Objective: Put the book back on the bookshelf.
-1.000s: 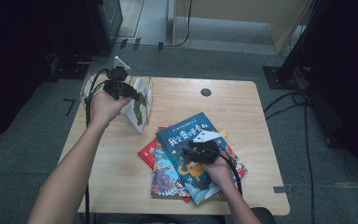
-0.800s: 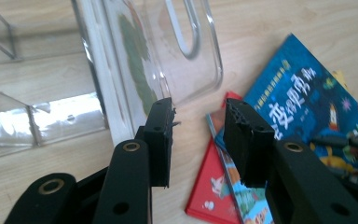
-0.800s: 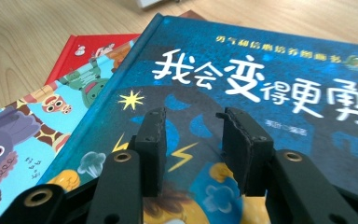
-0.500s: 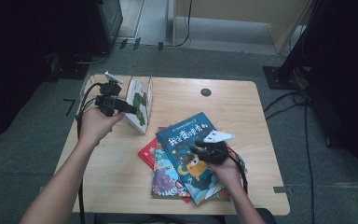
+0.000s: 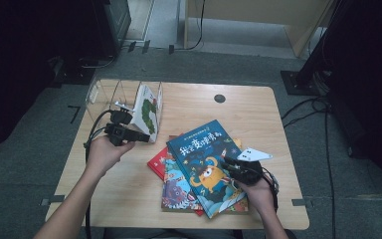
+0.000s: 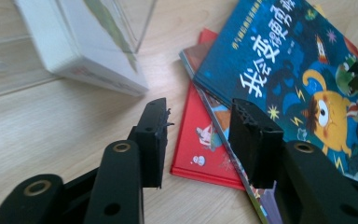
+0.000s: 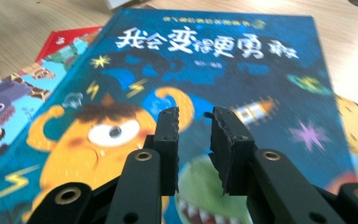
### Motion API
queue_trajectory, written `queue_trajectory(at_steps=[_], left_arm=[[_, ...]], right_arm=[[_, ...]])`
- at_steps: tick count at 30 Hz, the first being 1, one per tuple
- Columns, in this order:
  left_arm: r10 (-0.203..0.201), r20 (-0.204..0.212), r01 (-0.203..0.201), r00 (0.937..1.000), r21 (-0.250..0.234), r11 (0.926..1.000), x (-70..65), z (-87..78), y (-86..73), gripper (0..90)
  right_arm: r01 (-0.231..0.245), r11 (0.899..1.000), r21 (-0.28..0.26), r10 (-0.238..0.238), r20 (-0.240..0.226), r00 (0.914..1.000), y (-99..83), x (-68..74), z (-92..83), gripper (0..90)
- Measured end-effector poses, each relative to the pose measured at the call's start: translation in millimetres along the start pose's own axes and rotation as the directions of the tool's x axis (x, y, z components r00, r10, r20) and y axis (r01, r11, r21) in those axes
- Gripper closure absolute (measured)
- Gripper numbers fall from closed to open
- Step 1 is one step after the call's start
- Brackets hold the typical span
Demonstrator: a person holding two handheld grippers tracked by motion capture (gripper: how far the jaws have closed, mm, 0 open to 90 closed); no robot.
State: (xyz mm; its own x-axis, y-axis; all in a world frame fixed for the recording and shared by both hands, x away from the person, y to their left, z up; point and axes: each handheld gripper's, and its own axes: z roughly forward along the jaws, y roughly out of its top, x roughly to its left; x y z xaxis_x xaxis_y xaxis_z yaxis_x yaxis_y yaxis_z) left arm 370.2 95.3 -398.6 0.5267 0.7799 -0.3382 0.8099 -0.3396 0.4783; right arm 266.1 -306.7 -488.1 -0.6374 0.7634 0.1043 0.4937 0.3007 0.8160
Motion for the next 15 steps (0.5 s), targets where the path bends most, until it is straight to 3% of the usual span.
queue_trajectory(at_steps=[7, 15], left_arm=[[0.044, 0.029, -0.044, 0.9986, -0.003, 0.9990, -1.9, 21.8, -11.2, 50.9], [0.112, 0.065, -0.114, 0.9915, 0.016, 0.9934, -11.4, 43.8, -15.5, 48.6]], right_arm=[[-0.045, 0.999, 0.009, 0.044, 0.059, 0.9973, -20.3, -4.5, -22.9, 78.7], [-0.100, 0.995, 0.025, 0.096, 0.110, 0.9893, -40.1, -6.7, -44.9, 84.1]])
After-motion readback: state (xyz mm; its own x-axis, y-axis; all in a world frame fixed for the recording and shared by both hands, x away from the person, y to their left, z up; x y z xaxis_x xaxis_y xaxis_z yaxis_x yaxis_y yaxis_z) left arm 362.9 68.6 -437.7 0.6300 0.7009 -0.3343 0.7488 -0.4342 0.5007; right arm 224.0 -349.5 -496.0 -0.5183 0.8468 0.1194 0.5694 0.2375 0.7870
